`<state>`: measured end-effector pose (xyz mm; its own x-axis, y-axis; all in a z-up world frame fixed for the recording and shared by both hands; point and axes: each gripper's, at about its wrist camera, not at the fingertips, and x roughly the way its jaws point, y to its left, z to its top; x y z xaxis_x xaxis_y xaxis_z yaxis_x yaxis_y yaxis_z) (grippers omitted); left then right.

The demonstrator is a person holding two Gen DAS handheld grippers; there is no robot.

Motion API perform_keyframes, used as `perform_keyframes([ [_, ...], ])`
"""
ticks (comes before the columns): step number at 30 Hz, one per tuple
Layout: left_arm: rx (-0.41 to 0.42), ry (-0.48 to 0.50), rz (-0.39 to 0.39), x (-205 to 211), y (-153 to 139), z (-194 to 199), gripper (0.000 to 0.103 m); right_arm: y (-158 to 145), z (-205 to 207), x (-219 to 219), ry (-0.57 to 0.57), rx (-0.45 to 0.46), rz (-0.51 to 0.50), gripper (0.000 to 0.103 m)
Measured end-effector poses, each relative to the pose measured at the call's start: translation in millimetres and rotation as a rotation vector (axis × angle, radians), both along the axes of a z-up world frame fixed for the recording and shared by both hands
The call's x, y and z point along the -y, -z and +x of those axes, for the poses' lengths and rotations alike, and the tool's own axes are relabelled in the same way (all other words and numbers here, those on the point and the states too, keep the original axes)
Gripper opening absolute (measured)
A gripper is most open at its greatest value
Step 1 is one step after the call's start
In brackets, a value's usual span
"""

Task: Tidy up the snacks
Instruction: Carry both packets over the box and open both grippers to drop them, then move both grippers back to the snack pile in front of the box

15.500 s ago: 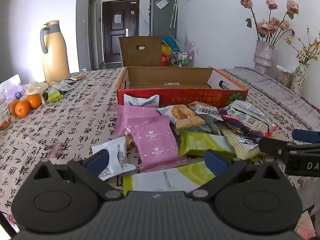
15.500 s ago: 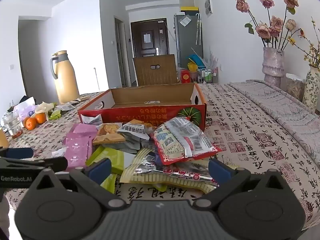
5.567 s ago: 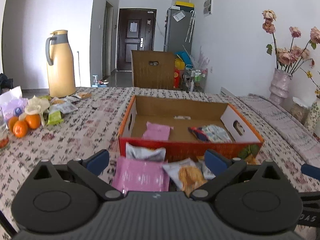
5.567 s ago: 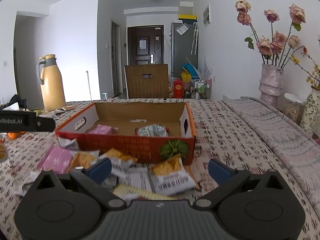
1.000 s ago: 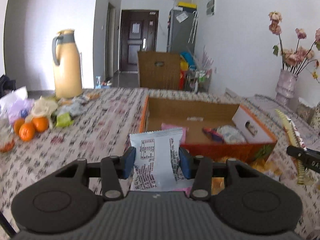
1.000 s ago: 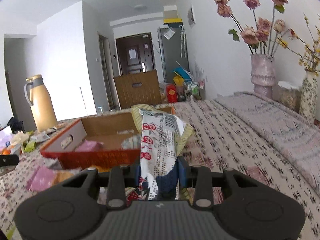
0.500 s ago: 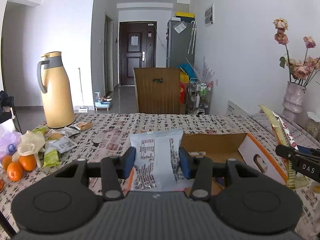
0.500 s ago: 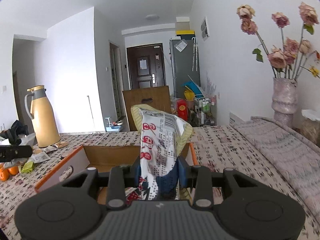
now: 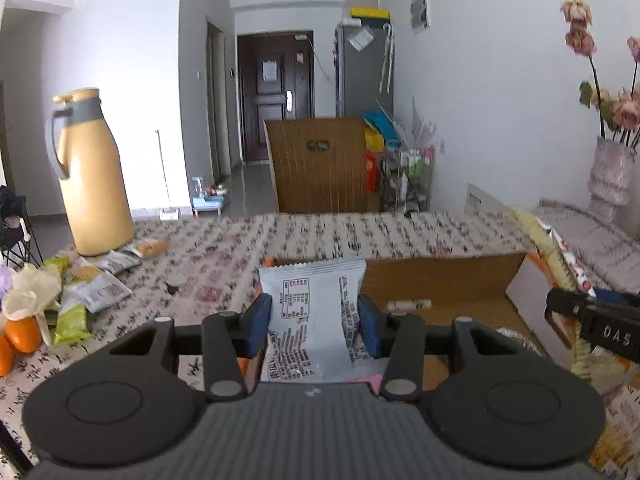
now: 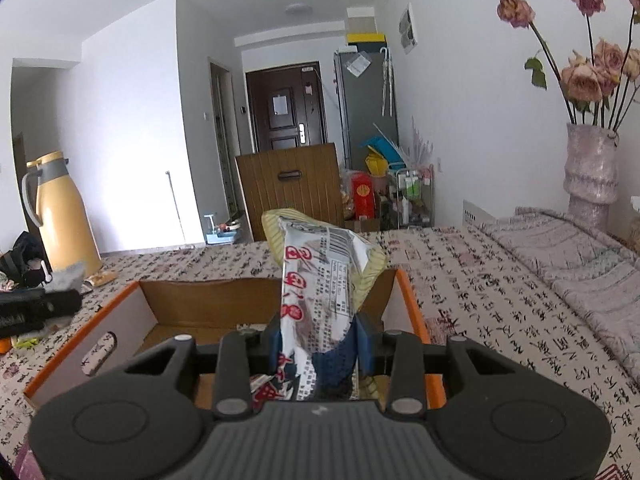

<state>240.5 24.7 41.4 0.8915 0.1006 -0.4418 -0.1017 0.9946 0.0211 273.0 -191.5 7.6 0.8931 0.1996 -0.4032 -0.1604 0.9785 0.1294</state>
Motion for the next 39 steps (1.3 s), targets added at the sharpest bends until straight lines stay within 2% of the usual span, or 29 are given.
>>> perform_keyframes([
  [5,-0.012,0.017,0.005,1,7,0,0.048,4,0,-3,0.002,-0.021,-0.012,0.035],
  [6,-0.011,0.018,0.004,1,7,-1,0.051,5,-1,-4,0.003,-0.024,-0.013,0.037],
  [7,-0.010,0.016,0.004,2,8,-1,0.061,5,-1,-4,0.004,-0.028,-0.012,0.039],
  [8,-0.008,0.013,0.003,2,8,-3,0.069,5,-1,-3,0.006,-0.031,-0.009,0.048],
  [9,-0.002,0.007,0.003,2,8,-4,0.084,5,-2,-2,0.012,-0.032,-0.009,0.058],
  [10,0.008,-0.004,0.007,2,7,-6,0.091,5,-3,-2,0.016,-0.030,-0.011,0.061],
  [11,0.017,-0.008,0.009,3,6,-8,0.094,5,-4,-1,0.017,-0.028,-0.006,0.070],
  [12,0.022,-0.007,0.003,2,5,-9,0.101,4,-4,0,0.014,-0.027,0.000,0.080],
  [16,0.016,-0.016,-0.005,1,5,-9,0.103,3,-7,0,0.010,-0.015,0.007,0.102],
  [27,0.010,-0.022,-0.001,2,5,-9,0.103,3,-5,2,0.020,-0.023,0.002,0.103],
  [39,0.035,-0.045,-0.007,4,-21,-26,0.103,-26,-28,7,0.026,0.028,0.015,0.103],
])
